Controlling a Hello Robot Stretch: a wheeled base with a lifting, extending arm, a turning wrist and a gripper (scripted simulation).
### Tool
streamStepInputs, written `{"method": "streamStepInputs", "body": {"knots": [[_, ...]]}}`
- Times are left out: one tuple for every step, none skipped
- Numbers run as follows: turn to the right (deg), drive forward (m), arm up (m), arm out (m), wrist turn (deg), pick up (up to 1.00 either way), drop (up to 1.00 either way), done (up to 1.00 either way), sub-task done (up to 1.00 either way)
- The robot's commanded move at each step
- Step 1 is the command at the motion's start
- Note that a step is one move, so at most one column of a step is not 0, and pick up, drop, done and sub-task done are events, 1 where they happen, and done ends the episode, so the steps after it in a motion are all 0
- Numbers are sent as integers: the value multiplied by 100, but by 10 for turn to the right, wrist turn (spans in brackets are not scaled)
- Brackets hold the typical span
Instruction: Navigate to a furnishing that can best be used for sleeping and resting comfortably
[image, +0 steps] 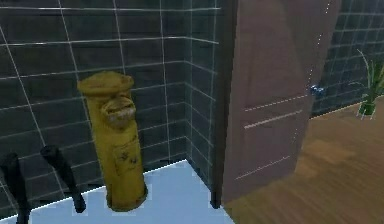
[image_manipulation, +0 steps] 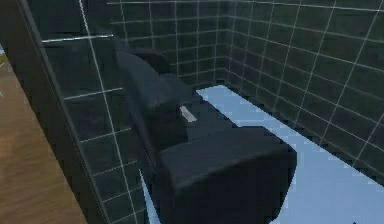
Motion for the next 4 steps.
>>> {"method": "streamStepInputs", "body": {"knots": [[180,0,0,0,0,0,0,0,0],[0,45,0,0,0,0,0,0,0],[60,0,0,0,0,0,0,0,0],[0,70,0,0,0,0,0,0,0]]}}
